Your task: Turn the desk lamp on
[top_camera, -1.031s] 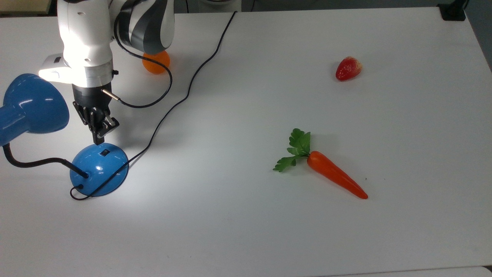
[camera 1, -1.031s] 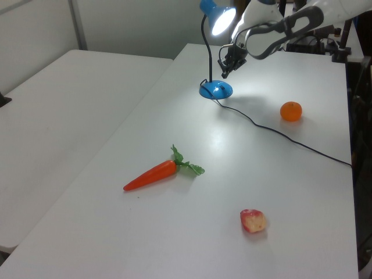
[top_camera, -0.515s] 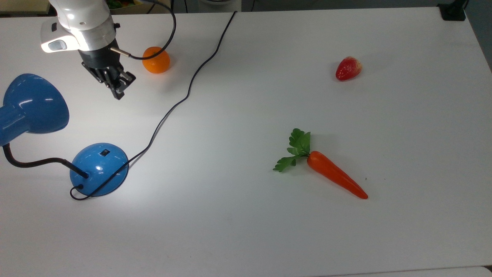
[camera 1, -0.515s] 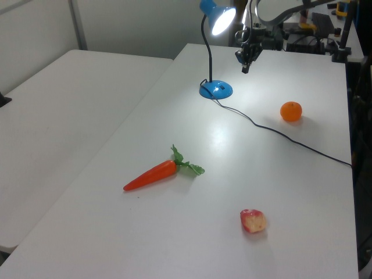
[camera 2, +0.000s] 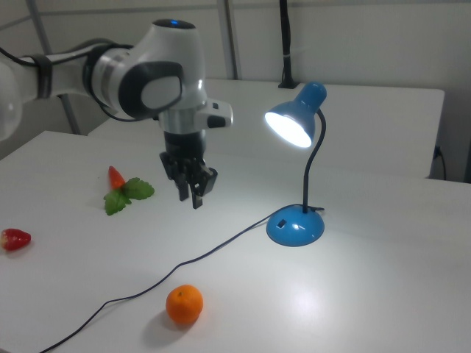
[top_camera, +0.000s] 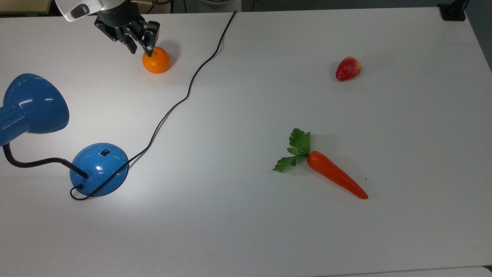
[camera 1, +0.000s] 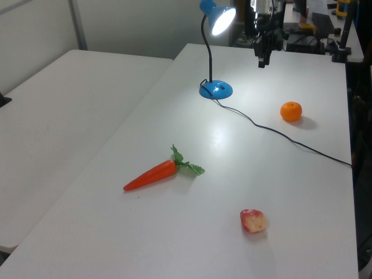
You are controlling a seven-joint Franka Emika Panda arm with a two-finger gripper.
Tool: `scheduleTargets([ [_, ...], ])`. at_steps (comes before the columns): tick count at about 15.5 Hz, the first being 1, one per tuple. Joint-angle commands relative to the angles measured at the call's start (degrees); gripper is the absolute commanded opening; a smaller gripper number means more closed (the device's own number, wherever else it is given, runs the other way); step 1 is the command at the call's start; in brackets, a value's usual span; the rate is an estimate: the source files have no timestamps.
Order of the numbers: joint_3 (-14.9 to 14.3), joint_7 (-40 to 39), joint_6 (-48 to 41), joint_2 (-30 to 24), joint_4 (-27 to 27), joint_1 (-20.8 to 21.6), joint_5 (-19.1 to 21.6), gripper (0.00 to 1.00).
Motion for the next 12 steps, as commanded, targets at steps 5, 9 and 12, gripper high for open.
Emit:
scheduleTargets([
  [5,-0.23,-4.55,-7.35,-9.35,-2.36,0.40,2.11,1.00],
  [9,-0.32,-4.55,-8.93,-9.71,-1.84,-0.04,2.12,1.00],
  [12,-0.40,-4.81,-8.94,-9.62,-1.83,0.05,2.03,1.00],
])
